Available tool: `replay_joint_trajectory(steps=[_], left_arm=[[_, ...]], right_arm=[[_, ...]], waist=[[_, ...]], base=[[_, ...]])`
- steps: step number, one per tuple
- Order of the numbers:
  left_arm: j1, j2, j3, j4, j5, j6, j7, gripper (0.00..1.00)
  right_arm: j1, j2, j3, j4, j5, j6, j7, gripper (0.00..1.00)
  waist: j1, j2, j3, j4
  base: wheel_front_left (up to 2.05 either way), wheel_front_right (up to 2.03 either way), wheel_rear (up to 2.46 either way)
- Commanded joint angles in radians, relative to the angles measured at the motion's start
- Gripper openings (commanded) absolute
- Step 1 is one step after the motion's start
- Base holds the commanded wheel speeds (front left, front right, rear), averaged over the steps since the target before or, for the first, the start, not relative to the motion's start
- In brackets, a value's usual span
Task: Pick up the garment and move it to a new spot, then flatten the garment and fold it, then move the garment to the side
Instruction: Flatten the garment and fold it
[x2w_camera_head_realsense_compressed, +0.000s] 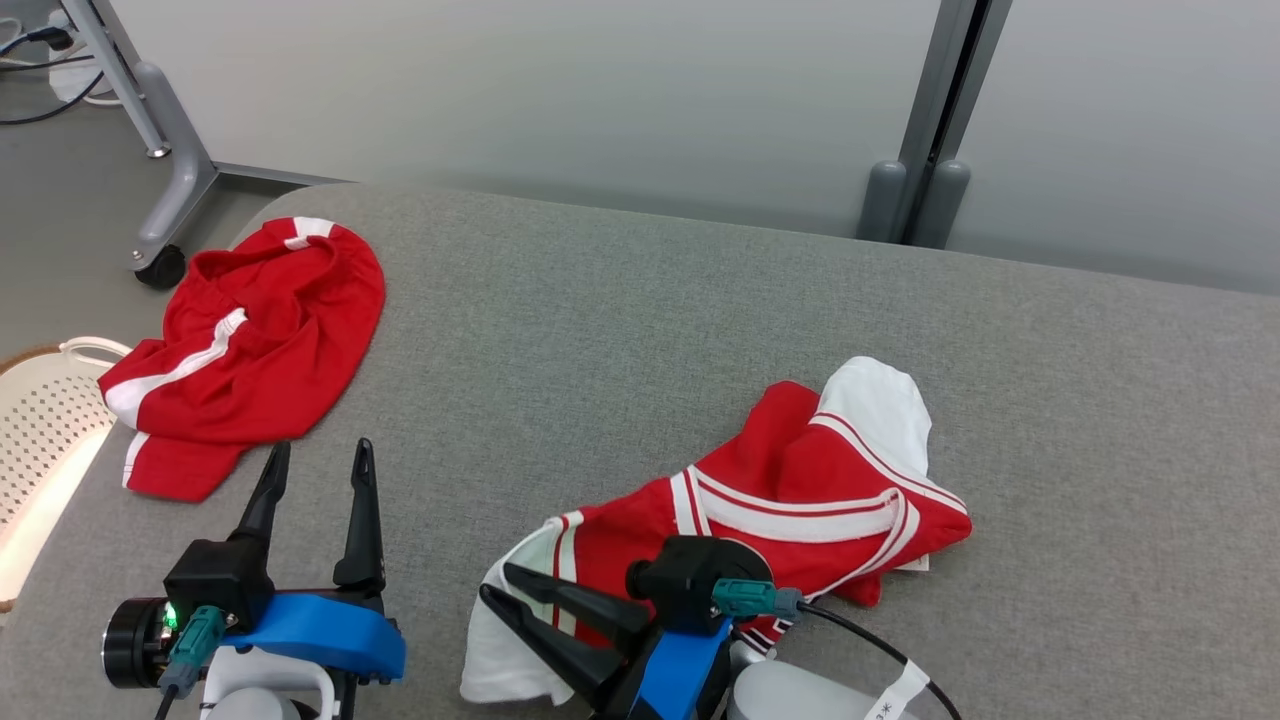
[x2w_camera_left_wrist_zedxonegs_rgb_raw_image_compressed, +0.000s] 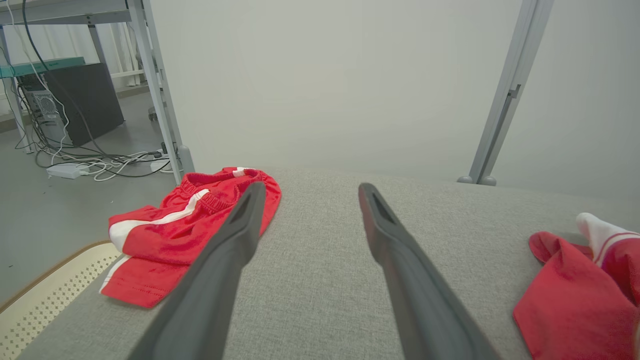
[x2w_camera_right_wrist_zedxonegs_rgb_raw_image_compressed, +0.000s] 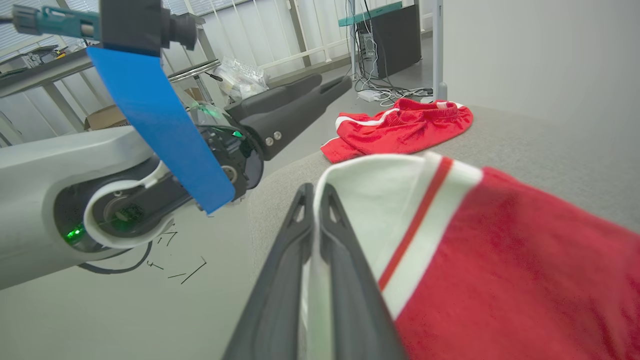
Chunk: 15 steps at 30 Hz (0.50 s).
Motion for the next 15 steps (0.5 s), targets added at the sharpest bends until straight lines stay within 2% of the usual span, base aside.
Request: replay_joint_trajectory(steps=[1, 4, 7, 11, 15], left_arm=[[-0.01, 0.0, 0.003, 0.003, -0.004, 0.004, -0.005, 1.0], [-0.001, 0.006, 0.01, 0.007, -0.008, 0.009, -0.008, 1.0], [0.008, 0.012, 0.014, 0.007, -0.01, 0.013, -0.011, 1.0], [0.019, 0.018, 0.013, -0.003, -0.009, 0.017, -0.011, 1.0], [0.029, 0.023, 0.012, -0.013, -0.01, 0.022, -0.007, 1.0]], right_arm=[[-0.028, -0.004, 0.003, 0.011, 0.012, 0.0, -0.007, 1.0], [-0.042, -0.004, -0.026, 0.04, 0.016, 0.0, -0.011, 1.0], [-0.053, -0.003, -0.098, 0.069, -0.022, 0.0, -0.014, 1.0], [-0.017, -0.026, -0.257, 0.058, -0.105, 0.0, -0.014, 1.0], [0.075, -0.074, -0.464, -0.041, -0.198, 0.0, -0.013, 1.0]], waist=[[0.0, 0.0, 0.0, -0.006], [0.0, 0.0, -0.005, -0.027], [0.0, 0.0, -0.018, -0.054], [0.0, 0.0, -0.032, -0.09], [0.0, 0.0, -0.043, -0.122]], base=[[0.0, 0.0, 0.0], [0.0, 0.0, 0.0], [0.0, 0.0, 0.0], [0.0, 0.0, 0.0], [0.0, 0.0, 0.0]])
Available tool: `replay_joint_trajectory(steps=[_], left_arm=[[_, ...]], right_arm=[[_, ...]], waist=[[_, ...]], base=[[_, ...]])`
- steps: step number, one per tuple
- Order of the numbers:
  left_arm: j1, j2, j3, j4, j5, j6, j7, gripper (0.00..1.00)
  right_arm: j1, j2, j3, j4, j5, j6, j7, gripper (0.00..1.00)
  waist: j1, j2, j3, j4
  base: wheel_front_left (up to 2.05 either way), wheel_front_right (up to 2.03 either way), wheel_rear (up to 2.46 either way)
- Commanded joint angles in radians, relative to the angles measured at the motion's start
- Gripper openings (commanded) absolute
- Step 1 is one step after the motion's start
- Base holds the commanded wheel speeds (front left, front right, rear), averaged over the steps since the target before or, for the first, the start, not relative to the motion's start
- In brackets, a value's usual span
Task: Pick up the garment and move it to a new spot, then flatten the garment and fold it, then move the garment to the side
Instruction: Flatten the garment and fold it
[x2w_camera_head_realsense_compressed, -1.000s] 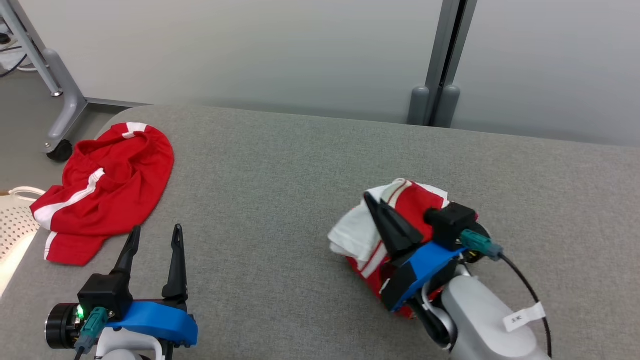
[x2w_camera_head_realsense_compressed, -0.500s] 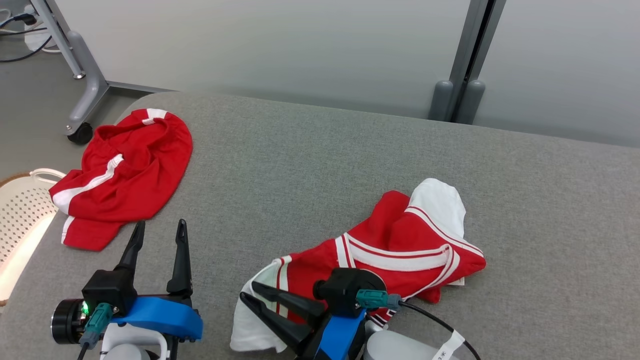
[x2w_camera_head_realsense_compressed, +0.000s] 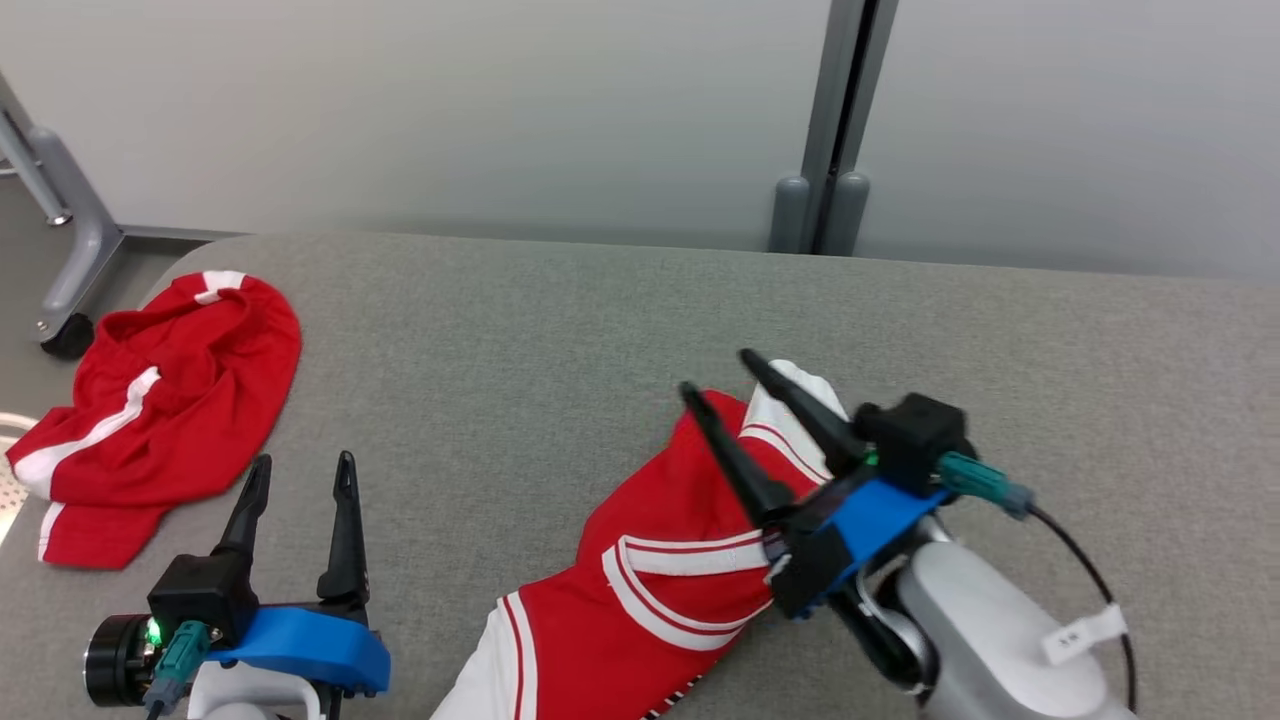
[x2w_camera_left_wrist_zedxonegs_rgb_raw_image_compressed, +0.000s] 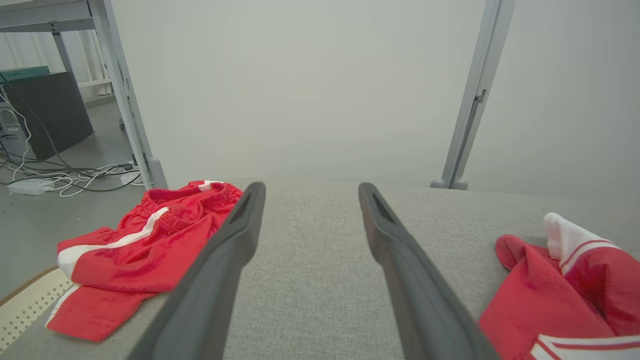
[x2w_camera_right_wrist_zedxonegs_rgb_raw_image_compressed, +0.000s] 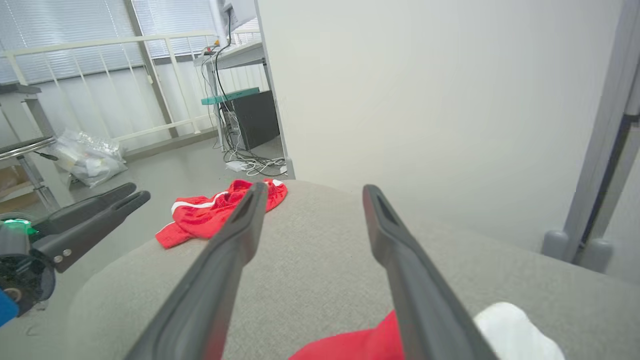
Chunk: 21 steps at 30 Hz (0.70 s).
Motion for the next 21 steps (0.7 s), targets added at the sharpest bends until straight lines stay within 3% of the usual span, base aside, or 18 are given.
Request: replay_joint_trajectory(steps=[1, 2, 7, 12, 15, 21], left_arm=[[0.008, 0.007, 0.005, -0.007, 0.001, 0.006, -0.002, 1.0], [0.008, 0.007, 0.005, -0.007, 0.001, 0.006, -0.002, 1.0], [0.017, 0.01, 0.002, -0.014, -0.002, 0.01, 0.003, 1.0], [0.024, 0.011, -0.004, -0.022, -0.005, 0.013, 0.003, 1.0], [0.022, 0.012, -0.007, -0.025, -0.007, 0.014, 0.006, 1.0], [-0.024, 0.007, -0.042, -0.019, 0.007, -0.01, 0.026, 1.0]], right_arm=[[0.06, -0.015, -0.076, -0.042, -0.036, 0.0, -0.004, 1.0], [0.06, -0.015, -0.076, -0.042, -0.036, 0.0, -0.004, 1.0], [0.246, -0.031, -0.322, -0.182, -0.133, 0.0, -0.004, 1.0], [0.409, -0.01, -0.505, -0.253, -0.199, 0.0, -0.004, 1.0], [0.465, 0.007, -0.561, -0.267, -0.22, 0.0, -0.004, 1.0], [0.476, 0.03, -0.569, -0.271, -0.234, 0.0, -0.004, 1.0]], waist=[[0.0001, 0.0001, -0.012, -0.021], [0.0001, 0.0001, -0.012, -0.021], [0.0001, 0.0001, -0.016, -0.051], [0.0001, 0.0001, -0.011, -0.074], [0.0001, 0.0001, -0.002, -0.09], [0.0001, 0.0001, 0.018, -0.127]], base=[[0.0, 0.0, 0.0], [0.0, 0.0, 0.0], [0.0, 0.0, 0.0], [0.0, 0.0, 0.0], [0.0, 0.0, 0.0], [0.0, 0.0, 0.0]])
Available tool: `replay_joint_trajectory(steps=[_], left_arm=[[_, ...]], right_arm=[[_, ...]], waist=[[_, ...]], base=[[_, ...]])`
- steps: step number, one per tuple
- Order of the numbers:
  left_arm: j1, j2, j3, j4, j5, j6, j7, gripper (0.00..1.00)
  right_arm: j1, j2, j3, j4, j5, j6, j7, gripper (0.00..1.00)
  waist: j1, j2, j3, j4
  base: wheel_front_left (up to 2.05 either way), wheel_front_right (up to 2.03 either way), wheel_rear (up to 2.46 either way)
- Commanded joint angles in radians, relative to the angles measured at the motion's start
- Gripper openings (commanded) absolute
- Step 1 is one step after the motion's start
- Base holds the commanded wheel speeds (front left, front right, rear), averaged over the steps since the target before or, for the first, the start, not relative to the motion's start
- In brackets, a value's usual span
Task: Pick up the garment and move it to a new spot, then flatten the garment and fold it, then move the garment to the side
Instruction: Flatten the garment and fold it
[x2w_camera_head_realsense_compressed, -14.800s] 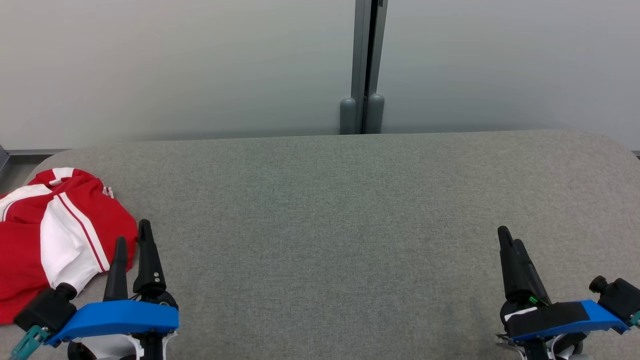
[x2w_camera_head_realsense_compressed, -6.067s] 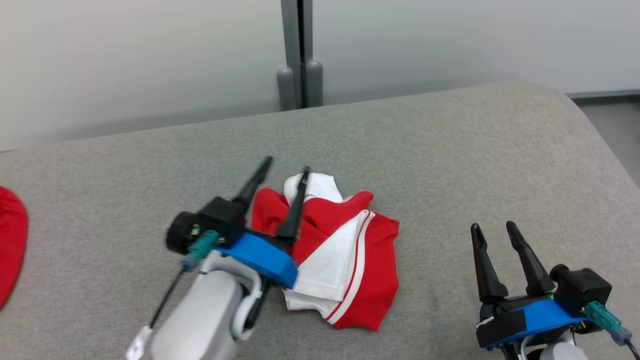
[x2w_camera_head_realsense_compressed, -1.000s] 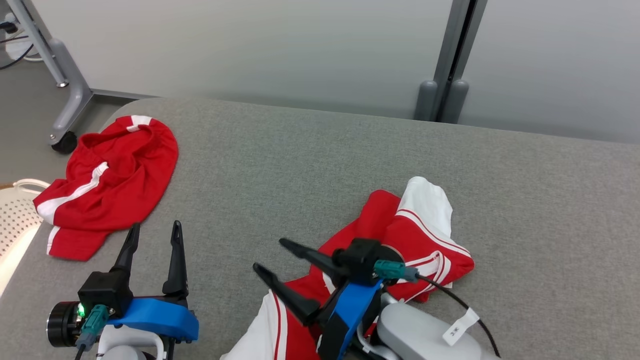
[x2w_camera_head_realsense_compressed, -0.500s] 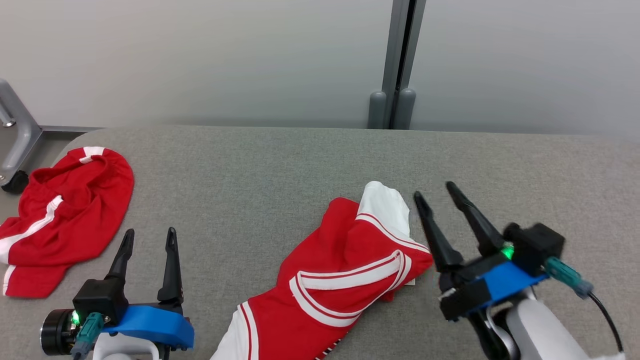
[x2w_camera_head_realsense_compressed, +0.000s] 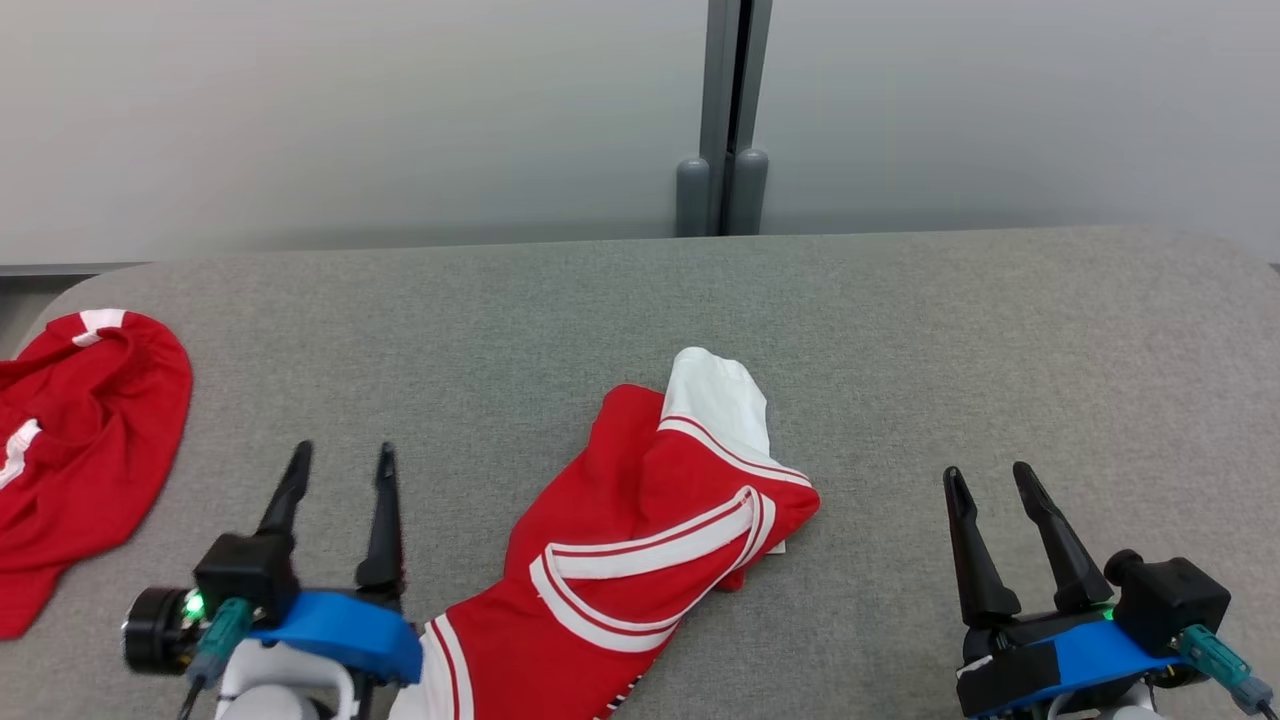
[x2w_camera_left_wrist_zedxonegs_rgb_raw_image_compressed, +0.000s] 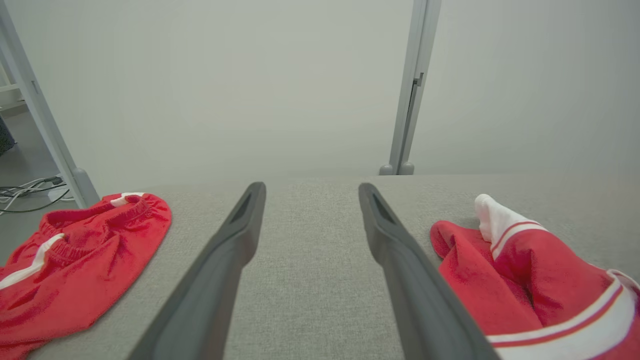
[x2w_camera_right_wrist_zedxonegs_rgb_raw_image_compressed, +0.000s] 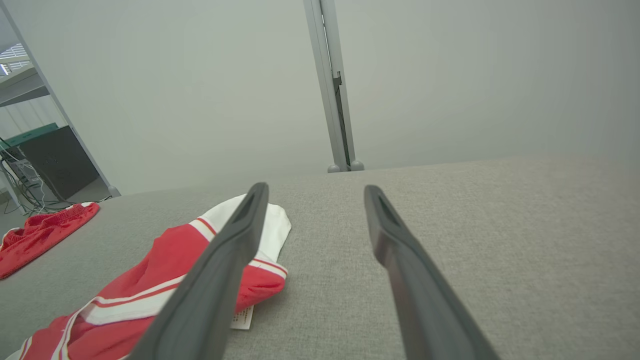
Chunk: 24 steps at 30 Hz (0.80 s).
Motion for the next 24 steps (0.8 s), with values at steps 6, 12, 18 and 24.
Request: replay_joint_trajectory(steps=[6, 12, 18, 24], left_arm=[[-0.178, -0.062, -0.127, 0.037, 0.05, -0.085, 0.062, 1.0], [-0.337, -0.144, -0.276, 0.168, 0.095, -0.183, 0.146, 1.0], [-0.429, -0.177, -0.412, 0.339, 0.109, -0.227, 0.243, 1.0], [-0.468, -0.184, -0.506, 0.485, 0.095, -0.235, 0.279, 1.0]], right_arm=[[-0.028, 0.008, 0.002, 0.003, -0.007, 0.0, -0.004, 1.0], [-0.052, 0.01, -0.003, 0.006, -0.011, 0.0, -0.004, 1.0], [-0.069, 0.016, -0.014, 0.003, -0.008, 0.0, -0.004, 1.0], [-0.079, 0.019, -0.022, 0.004, -0.005, 0.0, -0.004, 1.0]], waist=[[0.0, 0.0001, 0.026, -0.043], [0.0, 0.0001, 0.068, -0.098], [0.0, 0.0001, 0.106, -0.138], [0.0, 0.0001, 0.124, -0.154]], base=[[0.0, 0.0, 0.0], [0.0, 0.0, 0.0], [0.0, 0.0, 0.0], [0.0, 0.0, 0.0]])
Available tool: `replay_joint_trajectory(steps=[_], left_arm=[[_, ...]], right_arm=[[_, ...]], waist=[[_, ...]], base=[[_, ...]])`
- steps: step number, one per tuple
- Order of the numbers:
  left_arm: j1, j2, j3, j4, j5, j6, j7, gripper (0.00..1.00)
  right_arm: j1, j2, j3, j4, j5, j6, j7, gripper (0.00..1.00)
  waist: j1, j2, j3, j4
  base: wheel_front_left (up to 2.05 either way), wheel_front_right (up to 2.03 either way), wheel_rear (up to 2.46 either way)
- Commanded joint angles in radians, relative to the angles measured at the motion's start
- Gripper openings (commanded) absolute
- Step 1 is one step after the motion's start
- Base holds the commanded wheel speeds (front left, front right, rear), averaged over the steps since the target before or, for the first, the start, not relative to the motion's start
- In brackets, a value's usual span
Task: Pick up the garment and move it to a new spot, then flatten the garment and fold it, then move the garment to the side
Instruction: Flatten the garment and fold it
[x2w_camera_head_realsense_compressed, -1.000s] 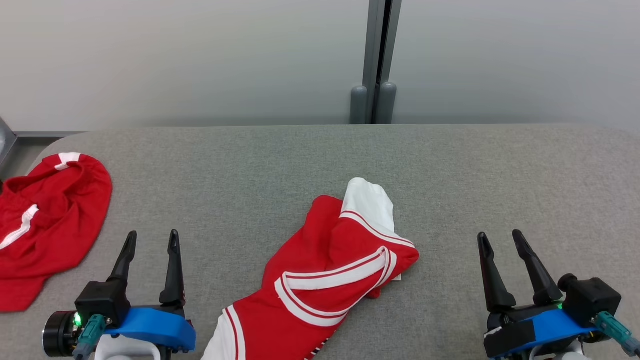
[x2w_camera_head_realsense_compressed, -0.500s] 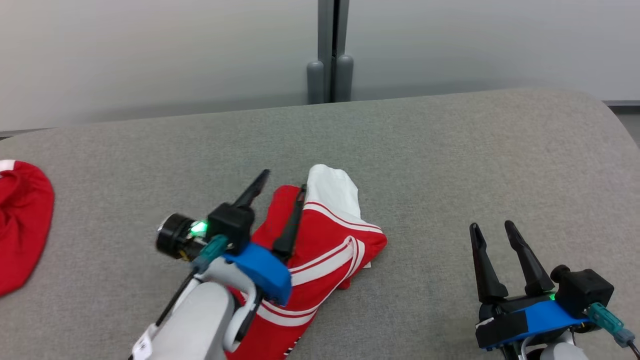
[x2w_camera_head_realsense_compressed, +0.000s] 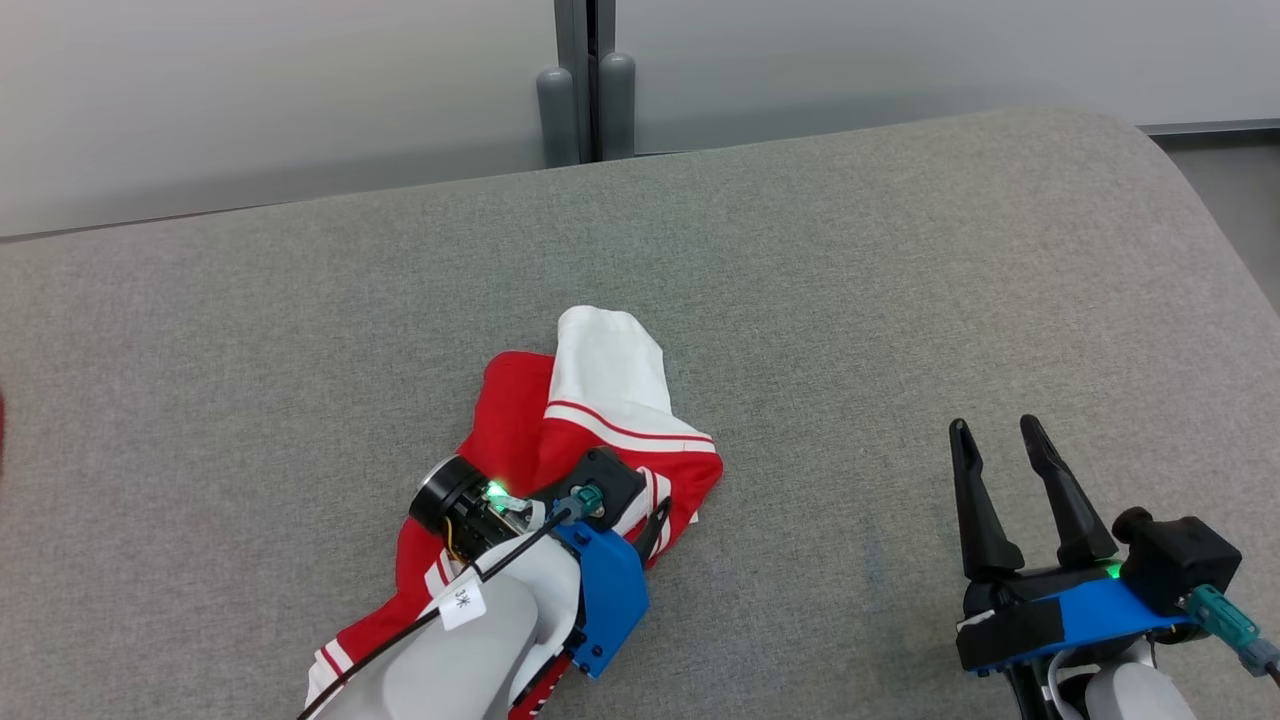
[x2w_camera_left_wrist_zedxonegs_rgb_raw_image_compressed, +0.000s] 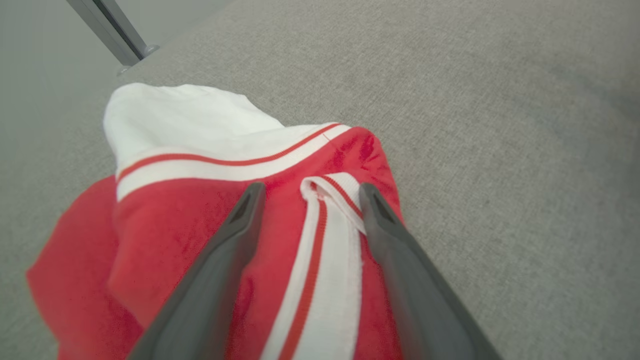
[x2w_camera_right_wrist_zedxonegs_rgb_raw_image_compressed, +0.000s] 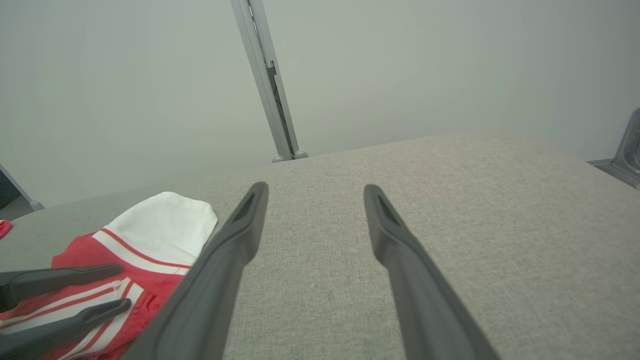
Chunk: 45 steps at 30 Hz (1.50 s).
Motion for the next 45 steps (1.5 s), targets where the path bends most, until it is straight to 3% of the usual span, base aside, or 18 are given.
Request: replay_joint_trajectory(steps=[1, 4, 5, 6, 11, 16, 21, 27, 31, 32, 33, 34, 38, 45], left_arm=[[-0.021, -0.003, -0.016, 0.021, -0.004, -0.006, 0.004, 1.0], [-0.025, -0.015, -0.07, 0.064, -0.044, -0.007, 0.005, 1.0], [-0.032, -0.016, -0.084, 0.074, -0.056, -0.007, -0.007, 0.33], [-0.037, -0.018, -0.093, 0.083, -0.07, -0.004, -0.02, 0.0], [-0.077, -0.031, -0.102, 0.098, -0.119, -0.004, -0.118, 0.0], [-0.115, -0.035, -0.014, 0.059, -0.172, 0.033, -0.25, 0.0], [-0.099, 0.049, 0.089, 0.005, -0.217, 0.097, -0.312, 0.0], [0.015, 0.215, 0.227, -0.059, -0.27, 0.192, -0.339, 0.0], [0.097, 0.272, 0.282, -0.094, -0.297, 0.229, -0.347, 0.0], [0.108, 0.278, 0.292, -0.101, -0.304, 0.234, -0.348, 0.18], [0.123, 0.283, 0.299, -0.105, -0.303, 0.24, -0.348, 0.94], [0.135, 0.285, 0.304, -0.108, -0.299, 0.245, -0.349, 1.0], [0.146, 0.277, 0.327, -0.147, -0.281, 0.256, -0.352, 1.0], [0.259, 0.24, 0.489, -0.369, -0.18, 0.276, -0.352, 1.0]], right_arm=[[-0.012, 0.003, -0.003, -0.002, 0.0, 0.0, -0.004, 1.0], [-0.015, 0.004, -0.005, 0.0, -0.002, 0.0, -0.004, 1.0], [-0.016, 0.005, -0.005, 0.0, -0.004, 0.0, -0.004, 1.0], [-0.016, 0.005, -0.005, 0.0, -0.006, 0.0, -0.004, 1.0], [0.004, 0.007, -0.017, -0.007, -0.009, 0.0, -0.004, 1.0], [0.022, 0.008, -0.026, -0.009, -0.008, 0.0, -0.004, 1.0], [0.03, 0.009, -0.025, -0.006, -0.01, 0.0, -0.004, 1.0], [0.041, 0.009, -0.026, -0.002, -0.011, 0.0, -0.004, 1.0], [0.038, 0.009, -0.019, 0.007, -0.01, 0.0, -0.004, 1.0], [0.036, 0.01, -0.018, 0.009, -0.009, 0.0, -0.004, 1.0], [0.034, 0.01, -0.016, 0.012, -0.008, 0.0, -0.004, 1.0], [0.032, 0.01, -0.011, 0.016, -0.007, 0.0, -0.004, 1.0], [0.03, 0.009, -0.007, 0.025, -0.006, 0.0, -0.004, 1.0], [0.05, 0.008, -0.012, 0.035, -0.004, 0.0, -0.004, 1.0]], waist=[[-0.0001, -0.0001, 0.001, 0.0], [-0.0001, -0.0001, 0.0, 0.0], [-0.0001, -0.0001, -0.002, 0.001], [-0.0001, -0.0001, -0.004, 0.002], [-0.0001, -0.0001, -0.02, 0.025], [-0.0001, -0.0001, -0.038, 0.067], [-0.0001, -0.0001, -0.053, 0.105], [-0.0001, -0.0001, -0.06, 0.128], [-0.0001, -0.0001, -0.058, 0.135], [-0.0001, -0.0001, -0.058, 0.136], [-0.0001, -0.0001, -0.059, 0.138], [-0.0001, -0.0001, -0.059, 0.139], [-0.0001, -0.0001, -0.068, 0.144], [-0.0001, -0.0001, -0.097, 0.166]], base=[[0.0, 0.0, 0.0], [0.0, 0.0, 0.0], [0.0, 0.0, 0.0], [0.0, 0.0, 0.0], [0.0, 0.0, 0.0], [0.0, 0.0, 0.0], [0.0, 0.0, 0.0], [0.0, 0.0, 0.0], [0.0, 0.0, 0.0], [0.0, 0.0, 0.0], [0.0, 0.0, 0.0], [0.0, 0.0, 0.0], [0.0, 0.0, 0.0], [0.0, 0.0, 0.0]])
